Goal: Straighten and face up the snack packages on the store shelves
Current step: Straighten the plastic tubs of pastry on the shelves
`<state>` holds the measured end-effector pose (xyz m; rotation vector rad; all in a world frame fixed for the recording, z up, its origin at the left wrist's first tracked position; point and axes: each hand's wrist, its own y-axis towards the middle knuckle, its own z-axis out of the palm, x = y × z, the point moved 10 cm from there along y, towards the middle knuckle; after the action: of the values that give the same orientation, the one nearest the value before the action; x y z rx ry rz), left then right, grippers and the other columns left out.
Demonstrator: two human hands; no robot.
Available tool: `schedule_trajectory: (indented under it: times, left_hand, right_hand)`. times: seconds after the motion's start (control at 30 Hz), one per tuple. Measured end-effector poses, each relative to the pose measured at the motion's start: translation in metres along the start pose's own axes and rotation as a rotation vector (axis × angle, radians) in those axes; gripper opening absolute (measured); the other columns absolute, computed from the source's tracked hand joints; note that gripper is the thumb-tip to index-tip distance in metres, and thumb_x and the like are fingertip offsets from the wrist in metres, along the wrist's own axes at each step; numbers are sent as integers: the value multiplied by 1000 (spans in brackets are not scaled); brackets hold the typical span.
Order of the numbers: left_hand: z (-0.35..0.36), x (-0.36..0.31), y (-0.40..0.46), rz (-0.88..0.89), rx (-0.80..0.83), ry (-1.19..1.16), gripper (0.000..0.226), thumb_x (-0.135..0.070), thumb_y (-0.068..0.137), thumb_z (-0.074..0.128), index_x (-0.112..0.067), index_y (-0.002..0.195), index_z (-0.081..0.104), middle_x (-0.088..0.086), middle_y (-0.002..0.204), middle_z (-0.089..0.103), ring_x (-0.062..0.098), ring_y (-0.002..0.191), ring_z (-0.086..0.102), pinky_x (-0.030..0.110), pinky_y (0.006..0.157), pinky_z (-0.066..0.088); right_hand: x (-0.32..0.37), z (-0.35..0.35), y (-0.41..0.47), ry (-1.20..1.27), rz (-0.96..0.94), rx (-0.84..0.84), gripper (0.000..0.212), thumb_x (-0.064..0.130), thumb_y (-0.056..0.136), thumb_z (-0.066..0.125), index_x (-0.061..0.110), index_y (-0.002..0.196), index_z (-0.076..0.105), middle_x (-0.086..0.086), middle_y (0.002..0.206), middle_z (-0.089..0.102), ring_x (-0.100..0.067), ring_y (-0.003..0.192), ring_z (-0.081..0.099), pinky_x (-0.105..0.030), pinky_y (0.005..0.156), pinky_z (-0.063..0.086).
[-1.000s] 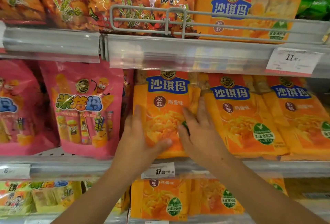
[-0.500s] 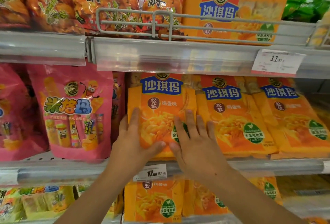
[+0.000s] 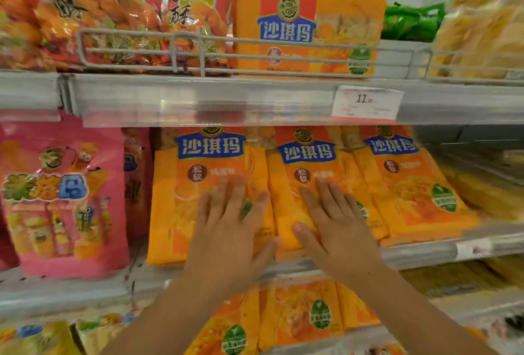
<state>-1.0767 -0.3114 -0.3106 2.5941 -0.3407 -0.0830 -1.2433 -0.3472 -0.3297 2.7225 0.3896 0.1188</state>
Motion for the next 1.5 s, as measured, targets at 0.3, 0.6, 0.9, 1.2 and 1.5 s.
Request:
schedule_trajectory:
  times: [0.3,0.6,0.9,1.2,1.5]
  left_hand:
    - [14,-6,-10,20,-1,116,73,-67,86,36,-25,145,46,8,155,36,40,143,29,63,111,27]
    - [5,-11,-17,0,-74,119,64,-53,85,64,-21,140,53,10,150,44,42,138,38,65,107,33]
    - [-28,-35,4,85,-30,95,57,-50,74,74,-22,123,65,10,126,63,37,120,56,61,97,42]
    - [-182,-207,95,657,-535,-179,41,-25,88,57,-18,128,59,7,132,58,31,126,51,50,102,43]
    - [-153,-238,181,110,-483,151,66,-57,85,38,-15,131,58,15,107,64,38,100,56,48,89,40]
  right_hand:
    - [-2,4,-6,44,-21,-71,75,71,91,-1,33,155,9,-4,163,4,-24,151,-3,-49,121,3]
    - [-2,2,-7,71,-27,-66,77,72,89,-3,34,155,8,-1,164,0,-22,151,-7,-46,121,-2]
    - [-9,-13,-12,138,-99,40,66,64,96,27,32,153,23,3,163,10,-20,151,3,-40,122,2]
    - [-137,-82,-71,130,13,10,54,52,95,47,32,144,42,11,150,40,-13,141,31,-26,113,24]
    - [-296,-203,-53,141,59,-295,56,50,92,53,34,144,37,9,149,40,-11,136,32,-31,111,30]
